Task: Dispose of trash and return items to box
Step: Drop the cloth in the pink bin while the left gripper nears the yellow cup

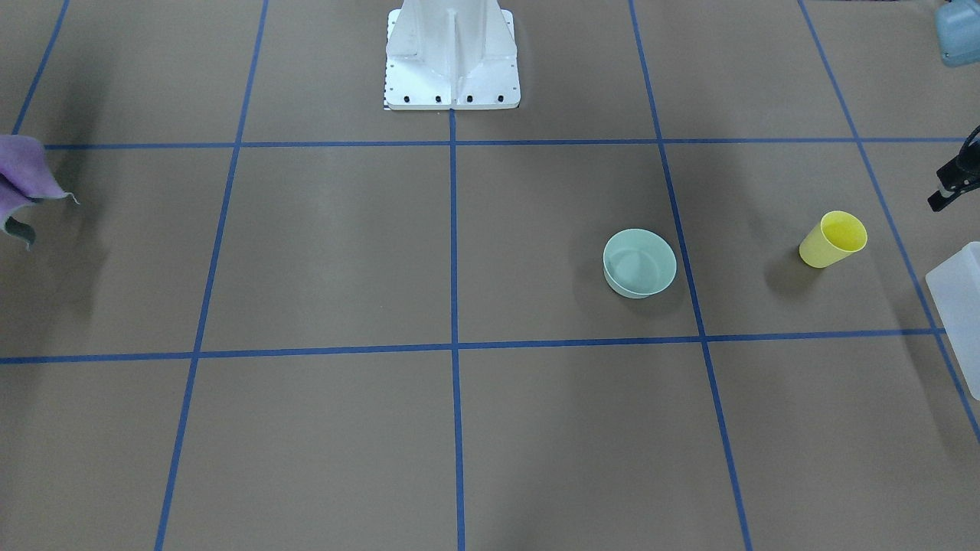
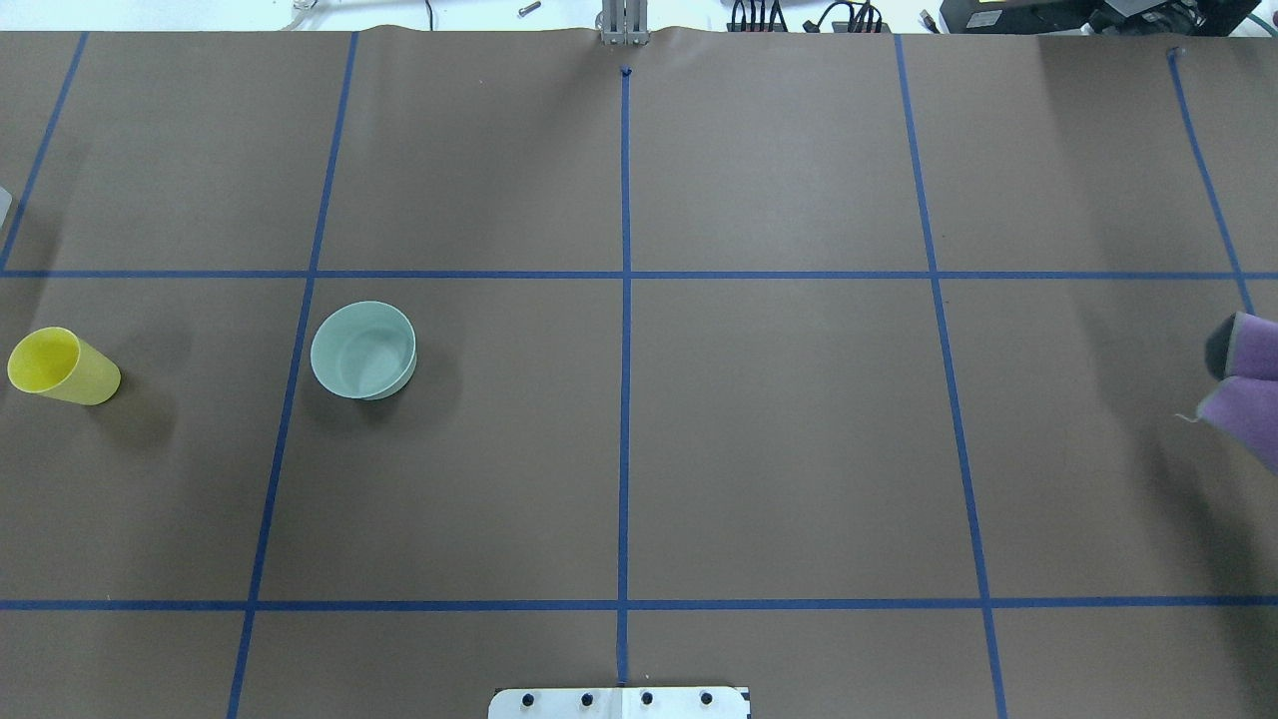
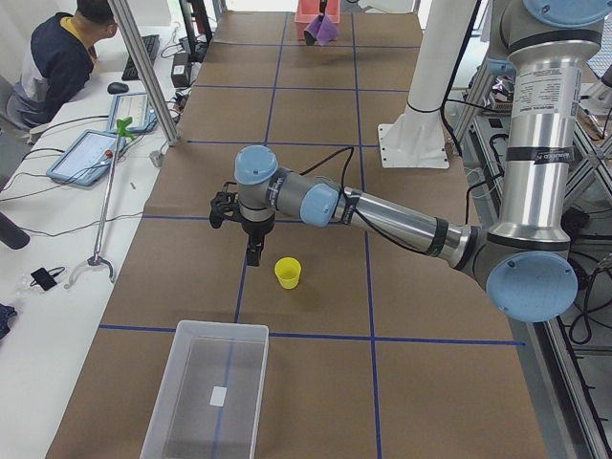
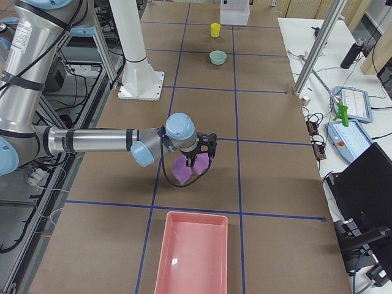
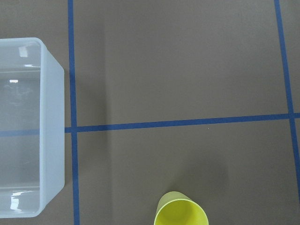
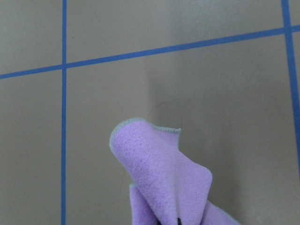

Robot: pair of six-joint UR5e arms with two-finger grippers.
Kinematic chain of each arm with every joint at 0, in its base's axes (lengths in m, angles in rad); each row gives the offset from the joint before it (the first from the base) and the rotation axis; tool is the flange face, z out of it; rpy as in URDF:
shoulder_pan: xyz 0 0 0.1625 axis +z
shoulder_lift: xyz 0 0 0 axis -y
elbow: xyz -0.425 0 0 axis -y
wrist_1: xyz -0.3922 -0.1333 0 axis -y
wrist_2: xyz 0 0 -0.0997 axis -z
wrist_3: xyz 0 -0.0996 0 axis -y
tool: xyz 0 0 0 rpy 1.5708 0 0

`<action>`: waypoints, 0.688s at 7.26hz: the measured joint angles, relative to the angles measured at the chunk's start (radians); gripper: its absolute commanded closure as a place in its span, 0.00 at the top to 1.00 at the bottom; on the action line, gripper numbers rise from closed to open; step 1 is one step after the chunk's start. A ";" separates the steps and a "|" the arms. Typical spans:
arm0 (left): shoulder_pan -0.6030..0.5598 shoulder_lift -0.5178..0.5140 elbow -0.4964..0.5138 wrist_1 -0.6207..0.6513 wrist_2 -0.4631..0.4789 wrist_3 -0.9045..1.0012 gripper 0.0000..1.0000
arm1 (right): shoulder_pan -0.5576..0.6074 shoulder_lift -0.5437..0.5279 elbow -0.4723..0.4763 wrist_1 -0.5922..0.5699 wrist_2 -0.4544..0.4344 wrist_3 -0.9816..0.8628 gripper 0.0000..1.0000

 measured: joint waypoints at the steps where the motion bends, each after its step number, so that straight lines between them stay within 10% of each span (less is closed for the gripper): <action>1: 0.000 0.000 0.009 -0.004 0.000 0.001 0.98 | 0.084 0.025 0.019 -0.172 -0.024 -0.199 0.00; 3: 0.002 0.009 0.022 -0.027 -0.001 0.000 0.98 | 0.284 0.145 -0.020 -0.565 -0.140 -0.699 0.00; 5: 0.003 0.017 0.046 -0.071 -0.001 -0.003 0.98 | 0.409 0.275 -0.214 -0.717 -0.238 -1.048 0.00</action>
